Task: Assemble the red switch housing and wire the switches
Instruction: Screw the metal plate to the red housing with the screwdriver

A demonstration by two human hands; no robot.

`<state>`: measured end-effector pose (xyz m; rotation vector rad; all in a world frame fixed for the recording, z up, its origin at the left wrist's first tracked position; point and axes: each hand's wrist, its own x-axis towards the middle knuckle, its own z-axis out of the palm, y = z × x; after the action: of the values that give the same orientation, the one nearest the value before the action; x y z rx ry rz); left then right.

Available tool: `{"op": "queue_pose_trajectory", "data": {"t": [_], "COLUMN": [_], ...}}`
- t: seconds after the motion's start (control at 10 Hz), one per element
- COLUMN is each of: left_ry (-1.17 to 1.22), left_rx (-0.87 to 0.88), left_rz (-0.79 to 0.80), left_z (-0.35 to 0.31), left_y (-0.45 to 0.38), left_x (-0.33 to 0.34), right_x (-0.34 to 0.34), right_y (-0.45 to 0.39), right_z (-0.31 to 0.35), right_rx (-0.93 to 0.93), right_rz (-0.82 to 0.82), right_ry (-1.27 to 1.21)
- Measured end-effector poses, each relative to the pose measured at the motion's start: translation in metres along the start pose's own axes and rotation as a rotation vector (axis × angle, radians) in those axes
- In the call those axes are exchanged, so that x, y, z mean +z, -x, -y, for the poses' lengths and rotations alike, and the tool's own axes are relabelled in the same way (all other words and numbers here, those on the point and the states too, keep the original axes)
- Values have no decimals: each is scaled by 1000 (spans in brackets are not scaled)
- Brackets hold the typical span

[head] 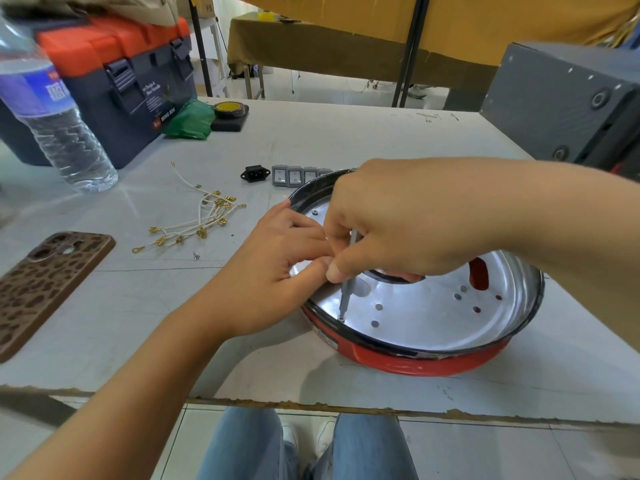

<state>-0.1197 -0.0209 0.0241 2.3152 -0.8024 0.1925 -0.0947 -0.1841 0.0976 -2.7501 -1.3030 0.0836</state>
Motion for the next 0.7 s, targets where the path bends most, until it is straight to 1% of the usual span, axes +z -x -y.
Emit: {"op": "queue_pose_trajectory", "data": {"t": [0.1, 0.2, 0.3, 0.4, 0.5, 0.6, 0.7], "left_ry": [8, 37, 45, 9, -44, -39, 21], "left_rx": [17, 40, 63, 51, 39, 34, 52], "left_rz": [-17, -54, -62, -31, 12, -5, -38], "left_z": [0, -4, -5, -2, 1, 3, -2], "left_y": [0, -1, -1, -1, -2, -2, -1], "left_x": [1, 0, -1, 0, -1, 0, 1], "right_x": [-3, -5, -12, -9, -2, -1, 1], "right_y": [2, 8, 7, -1, -4, -7, -7], "right_z": [4, 9, 8, 1, -5, -8, -10], "right_rx": [9, 6, -46, -98, -136, -137, -122], "right_rz": [59, 124, 186, 176, 121, 168, 158], "right_ry": [-31, -165, -165, -57, 55, -72, -69]}}
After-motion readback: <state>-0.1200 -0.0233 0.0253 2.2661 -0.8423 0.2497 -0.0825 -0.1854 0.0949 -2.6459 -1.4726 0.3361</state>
